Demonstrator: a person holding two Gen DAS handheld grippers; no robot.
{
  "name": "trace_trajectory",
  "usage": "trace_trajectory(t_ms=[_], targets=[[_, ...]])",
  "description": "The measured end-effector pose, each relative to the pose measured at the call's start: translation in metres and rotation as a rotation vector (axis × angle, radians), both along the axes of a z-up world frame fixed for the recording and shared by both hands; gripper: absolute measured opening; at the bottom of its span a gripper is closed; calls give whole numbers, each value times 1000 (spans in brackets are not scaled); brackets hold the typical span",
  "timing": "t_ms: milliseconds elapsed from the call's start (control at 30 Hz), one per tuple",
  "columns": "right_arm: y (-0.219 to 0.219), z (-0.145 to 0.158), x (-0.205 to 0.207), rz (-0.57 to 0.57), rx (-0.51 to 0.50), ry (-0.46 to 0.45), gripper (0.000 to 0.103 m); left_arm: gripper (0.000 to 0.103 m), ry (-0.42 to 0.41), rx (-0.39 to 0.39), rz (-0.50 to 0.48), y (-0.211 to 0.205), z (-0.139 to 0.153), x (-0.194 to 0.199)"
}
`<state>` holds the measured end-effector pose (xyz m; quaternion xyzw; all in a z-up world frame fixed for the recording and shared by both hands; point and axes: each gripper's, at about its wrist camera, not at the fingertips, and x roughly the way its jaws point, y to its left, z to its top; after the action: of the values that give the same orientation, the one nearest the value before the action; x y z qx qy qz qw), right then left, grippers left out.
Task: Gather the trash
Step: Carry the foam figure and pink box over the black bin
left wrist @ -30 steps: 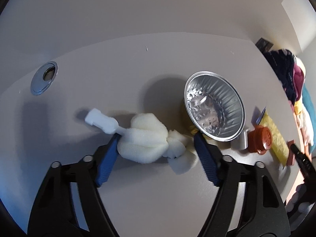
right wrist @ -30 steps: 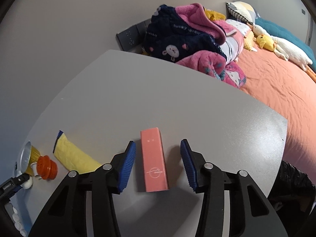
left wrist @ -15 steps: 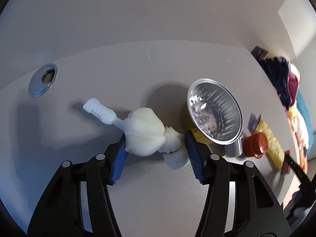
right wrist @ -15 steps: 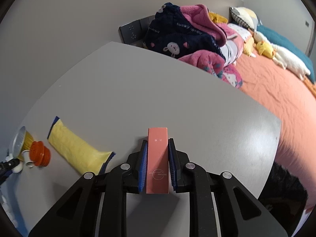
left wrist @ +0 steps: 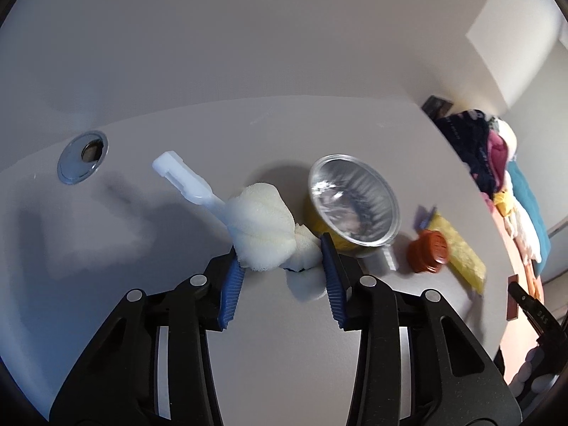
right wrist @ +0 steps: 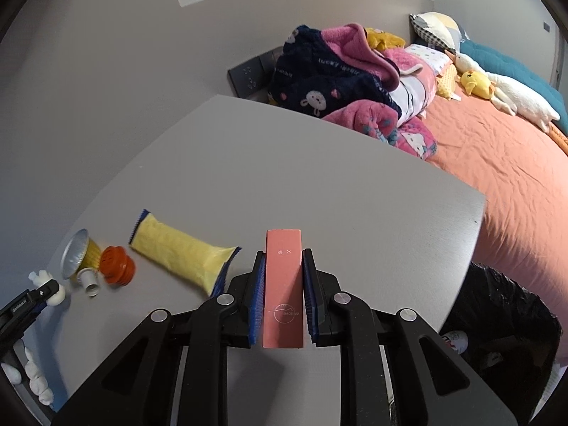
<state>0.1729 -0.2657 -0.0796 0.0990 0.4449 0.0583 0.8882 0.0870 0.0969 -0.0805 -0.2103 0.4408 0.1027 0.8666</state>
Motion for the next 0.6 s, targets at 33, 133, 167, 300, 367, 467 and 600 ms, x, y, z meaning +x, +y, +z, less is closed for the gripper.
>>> trace_trajectory(t_ms=[33, 133, 167, 300, 367, 467, 600], targets=[[-2, 3, -4, -1, 7, -4, 21, 40, -12, 2, -13, -4, 4, -2], [-8, 12, -17, -4, 20, -20, 21, 40, -43, 16, -52, -17, 15, -5], [-9, 14, -21, -5, 22, -25, 21, 40, -53, 16, -67, -22, 19, -6], [-19, 26, -38, -11, 35, -49, 21, 40, -78, 12, -122, -39, 29, -9], [-23, 30, -44, -16, 38, -59, 21, 40, -89, 12, -153, -52, 34, -10], [-32, 37, -56, -29, 47, -74, 21, 40, -101, 15, -195, -68, 39, -9], [-45, 45, -74, -47, 50, -96, 21, 40, -116, 23, -251, -93, 44, -7]])
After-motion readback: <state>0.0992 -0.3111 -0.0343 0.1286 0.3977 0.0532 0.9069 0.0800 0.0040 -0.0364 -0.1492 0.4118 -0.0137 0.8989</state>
